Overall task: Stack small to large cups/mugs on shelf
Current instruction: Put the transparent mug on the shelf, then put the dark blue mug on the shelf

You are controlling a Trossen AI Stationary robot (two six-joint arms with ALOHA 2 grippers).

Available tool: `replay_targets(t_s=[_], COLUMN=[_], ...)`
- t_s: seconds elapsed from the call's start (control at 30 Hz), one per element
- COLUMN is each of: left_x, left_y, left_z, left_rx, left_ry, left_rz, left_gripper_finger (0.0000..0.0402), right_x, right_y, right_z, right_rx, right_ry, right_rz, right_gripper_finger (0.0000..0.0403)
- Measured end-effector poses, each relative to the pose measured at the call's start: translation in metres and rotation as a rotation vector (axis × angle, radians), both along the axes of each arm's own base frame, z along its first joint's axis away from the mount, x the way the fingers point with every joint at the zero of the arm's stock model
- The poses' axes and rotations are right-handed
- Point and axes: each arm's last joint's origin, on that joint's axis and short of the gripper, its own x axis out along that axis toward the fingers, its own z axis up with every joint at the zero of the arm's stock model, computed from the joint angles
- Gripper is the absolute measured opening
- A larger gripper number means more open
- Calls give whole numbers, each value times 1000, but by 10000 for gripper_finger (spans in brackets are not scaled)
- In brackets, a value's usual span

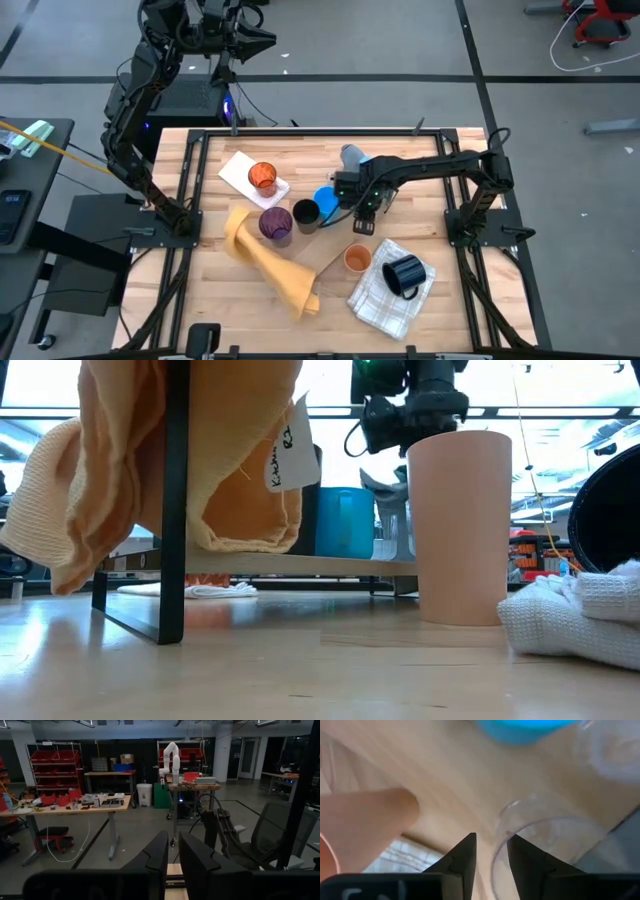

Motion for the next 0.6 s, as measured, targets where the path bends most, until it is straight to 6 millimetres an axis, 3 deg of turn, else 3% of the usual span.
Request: replay_targets(t_s=[0.6], left_x=[0], left_y=[0], left_z=[0], left_rx=[4], left_ry=[1], left_rz=[0], left_gripper_finger=[56], right_x=[3], right_y=[3], right_z=[38], right_rx=[-11], right_ry=[-33], right_rz=[12], right_gripper_finger=[117])
